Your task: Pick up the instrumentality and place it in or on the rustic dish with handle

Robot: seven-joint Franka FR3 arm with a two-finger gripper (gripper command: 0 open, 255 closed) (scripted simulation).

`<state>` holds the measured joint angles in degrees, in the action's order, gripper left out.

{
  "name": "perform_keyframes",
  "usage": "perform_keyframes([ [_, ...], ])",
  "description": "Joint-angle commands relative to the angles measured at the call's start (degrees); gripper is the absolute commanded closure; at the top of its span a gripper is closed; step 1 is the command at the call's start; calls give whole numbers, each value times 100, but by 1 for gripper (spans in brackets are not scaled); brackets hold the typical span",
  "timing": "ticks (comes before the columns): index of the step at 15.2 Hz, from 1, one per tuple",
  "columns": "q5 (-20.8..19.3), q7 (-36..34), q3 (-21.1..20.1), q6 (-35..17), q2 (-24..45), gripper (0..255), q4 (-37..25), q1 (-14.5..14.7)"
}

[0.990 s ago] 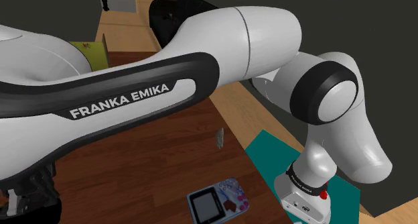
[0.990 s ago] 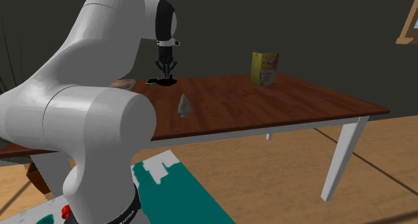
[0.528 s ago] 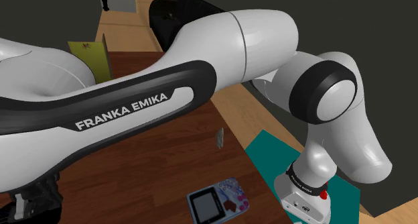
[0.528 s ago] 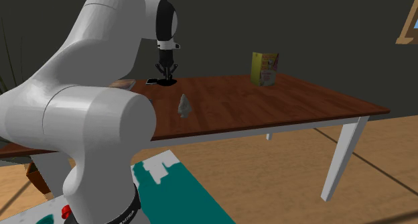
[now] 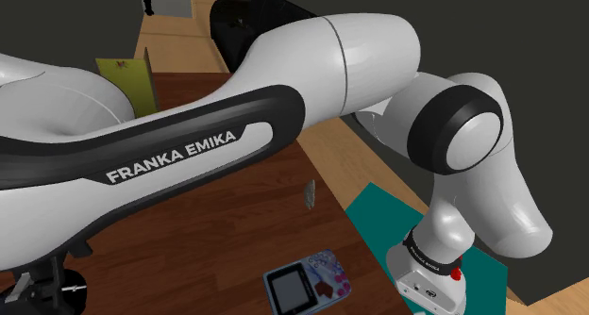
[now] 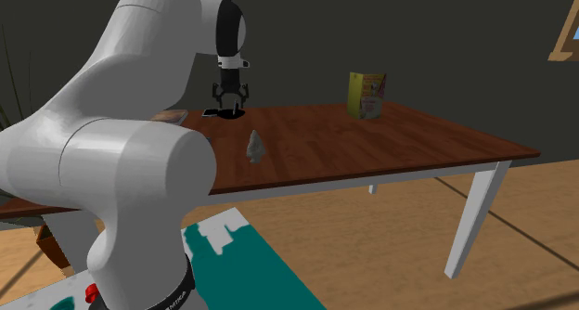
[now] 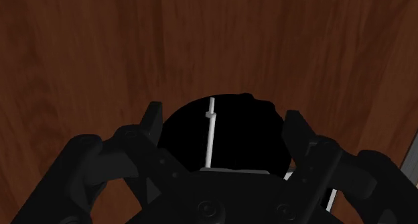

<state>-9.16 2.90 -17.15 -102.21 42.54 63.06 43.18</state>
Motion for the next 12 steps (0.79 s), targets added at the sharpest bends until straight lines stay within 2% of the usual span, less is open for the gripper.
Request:
perform_keyframes([
  [1, 0, 0, 0, 0, 0, 0, 0, 0],
  [5, 2, 46, 2, 796, 91, 0, -901, 101],
  [12, 3, 47, 3, 796, 91, 0, -901, 101],
])
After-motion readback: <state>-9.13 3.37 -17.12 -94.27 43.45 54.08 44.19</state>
